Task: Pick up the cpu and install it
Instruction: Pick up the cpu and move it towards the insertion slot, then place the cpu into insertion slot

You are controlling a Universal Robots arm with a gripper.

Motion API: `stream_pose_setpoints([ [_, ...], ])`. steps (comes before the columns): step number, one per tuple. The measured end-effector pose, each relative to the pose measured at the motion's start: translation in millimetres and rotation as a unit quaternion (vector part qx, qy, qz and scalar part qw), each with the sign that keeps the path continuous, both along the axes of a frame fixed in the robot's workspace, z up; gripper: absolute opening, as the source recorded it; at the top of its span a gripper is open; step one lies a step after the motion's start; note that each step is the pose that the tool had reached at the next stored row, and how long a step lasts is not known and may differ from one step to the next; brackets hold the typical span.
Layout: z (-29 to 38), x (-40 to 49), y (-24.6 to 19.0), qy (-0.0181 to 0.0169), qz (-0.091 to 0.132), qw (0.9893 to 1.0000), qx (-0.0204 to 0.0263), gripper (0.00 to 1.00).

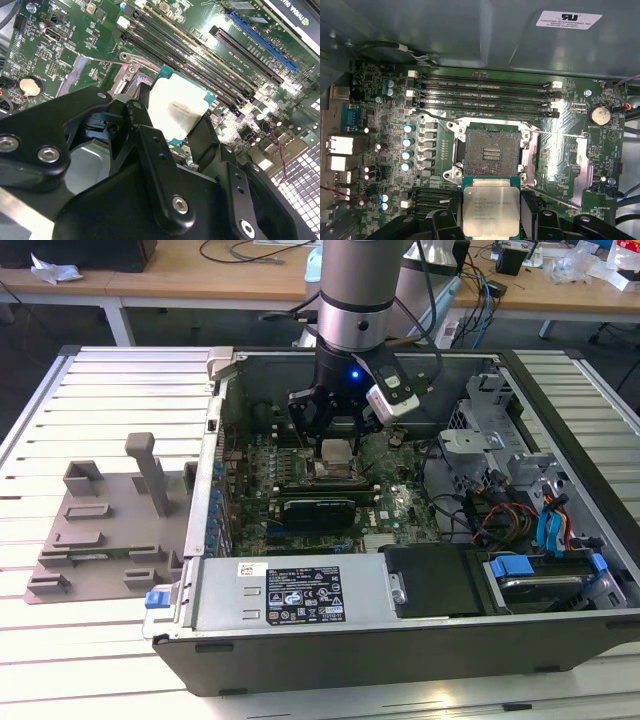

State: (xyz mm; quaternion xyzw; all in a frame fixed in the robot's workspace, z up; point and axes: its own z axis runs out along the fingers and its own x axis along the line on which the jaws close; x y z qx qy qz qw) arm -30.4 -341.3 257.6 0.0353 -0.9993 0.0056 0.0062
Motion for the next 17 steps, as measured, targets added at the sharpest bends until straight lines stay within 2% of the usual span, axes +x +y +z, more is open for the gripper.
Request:
stream_pose_setpoints([
  [5,0.0,0.0,0.0,0.0,-0.002,1.0,-0.0003,0.55],
  [8,0.0,0.0,0.0,-0.0001,-0.016,0.9999,-0.0003,0.55],
  [10,0.0,0.0,0.0,-0.0001,-0.034,0.9994,-0.0011,0.55],
  [12,0.0,0.0,0.0,0.0,-0.056,0.9984,-0.0023,0.55],
  [13,0.0,-0.1,0.0,0.0,-0.072,0.9974,-0.0023,0.55],
  [17,0.0,0.0,0.0,0.0,-0.099,0.9951,-0.0036,0.55],
])
